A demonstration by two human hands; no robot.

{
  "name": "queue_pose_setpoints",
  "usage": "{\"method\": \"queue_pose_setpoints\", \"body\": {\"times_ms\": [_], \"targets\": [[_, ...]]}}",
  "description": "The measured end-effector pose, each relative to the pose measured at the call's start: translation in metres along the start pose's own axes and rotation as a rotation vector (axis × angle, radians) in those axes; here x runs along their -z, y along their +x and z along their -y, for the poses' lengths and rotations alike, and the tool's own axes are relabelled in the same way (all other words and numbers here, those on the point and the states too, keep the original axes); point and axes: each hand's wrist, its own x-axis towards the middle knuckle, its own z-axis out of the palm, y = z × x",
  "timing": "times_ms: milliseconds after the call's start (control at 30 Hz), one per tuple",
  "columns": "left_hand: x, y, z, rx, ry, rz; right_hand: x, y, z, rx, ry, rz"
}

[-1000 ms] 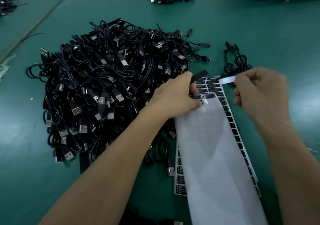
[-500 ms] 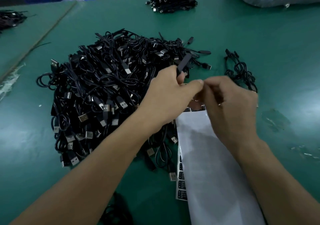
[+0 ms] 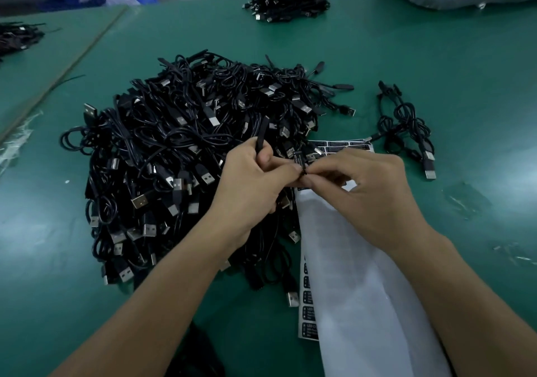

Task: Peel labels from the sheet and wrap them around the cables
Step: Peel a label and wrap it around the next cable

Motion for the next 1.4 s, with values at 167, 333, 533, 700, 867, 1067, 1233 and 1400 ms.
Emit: {"method": "queue_pose_setpoints", "body": {"times_ms": [167,333,533,700,867,1067,1233,1400], "targets": [[0.0,-0.002,0.004,-0.069,0.019,0.058,0.003,0.001,0.005,-0.296,0.287,-0.041],[-0.002,-0.001,0.006,-0.075,0.062,0.113,0.006,0.005,0.006,-0.468,0.351,0.007],[-0.001,-0.001,0.01,-0.073,0.131,0.165,0.01,0.006,0.009,-0.532,0.373,0.094],[-0.001,-0.002,0.012,-0.076,0.121,0.151,0.01,0.006,0.007,-0.54,0.339,0.126],[-0.006,-0.002,0.009,-0.047,0.045,0.1,0.013,0.008,0.006,-0.546,0.413,-0.01],[-0.008,0.004,0.015,-0.114,0.192,0.102,0.022,0.012,0.011,-0.689,0.846,-0.128],[-0.014,0.001,0.018,-0.174,0.228,0.104,0.016,0.011,0.018,-0.754,1.005,-0.079],[-0.013,0.001,0.02,-0.144,0.18,0.147,0.007,0.009,0.022,-0.763,0.951,-0.088]]}}
